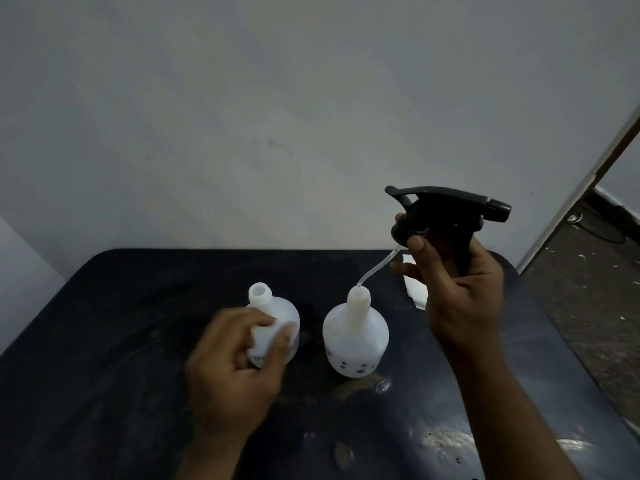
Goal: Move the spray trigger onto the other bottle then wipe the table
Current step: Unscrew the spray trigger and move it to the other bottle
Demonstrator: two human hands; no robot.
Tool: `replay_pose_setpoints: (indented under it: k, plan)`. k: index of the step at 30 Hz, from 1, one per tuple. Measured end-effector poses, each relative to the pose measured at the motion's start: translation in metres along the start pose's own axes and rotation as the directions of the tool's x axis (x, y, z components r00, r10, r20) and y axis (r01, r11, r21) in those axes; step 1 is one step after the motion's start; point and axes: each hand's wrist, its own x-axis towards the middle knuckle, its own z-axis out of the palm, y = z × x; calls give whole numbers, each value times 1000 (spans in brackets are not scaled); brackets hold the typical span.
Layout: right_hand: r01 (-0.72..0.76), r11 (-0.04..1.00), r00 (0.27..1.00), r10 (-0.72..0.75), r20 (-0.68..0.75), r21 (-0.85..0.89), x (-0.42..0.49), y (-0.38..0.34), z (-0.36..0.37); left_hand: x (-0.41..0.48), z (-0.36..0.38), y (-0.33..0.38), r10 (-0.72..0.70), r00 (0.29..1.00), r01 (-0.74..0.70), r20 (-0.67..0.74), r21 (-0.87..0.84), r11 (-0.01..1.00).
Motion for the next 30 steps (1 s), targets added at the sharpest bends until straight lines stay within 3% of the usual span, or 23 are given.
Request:
replay_pose_setpoints:
  k: [3,6,8,10,13,17,24,30]
  plan:
    - [-41,999,999,42,-21,26,1,1,2,9,-8,-21,-234,972,234,-21,-15,972]
    - [-52,998,998,53,-19,39,1,0,4,2,-1,-41,-461,871,472,173,-27,881]
    - [-52,998,998,52,-16,41,1,-3,5,0,3,-49,-545,793,555,272,47,831]
    - [-51,998,998,52,-18,43,0,-4,6,-3,8,-51,-555,757,555,345,107,825]
    - [-31,998,999,32,-12,53,-1,-7,7,-8,15,-53,-514,760,527,398,86,846]
    - [5,999,1000,-5,-2,43,-1,-12,9,-7,17,-60,-525,785,509,330,139,849]
    - [49,997,998,-46,-49,63,3,-25,7,-7,20,-63,-410,864,388,294,132,912]
    - [70,992,995,-62,-80,103,4,-34,6,-5,21,-51,-360,882,343,305,111,933]
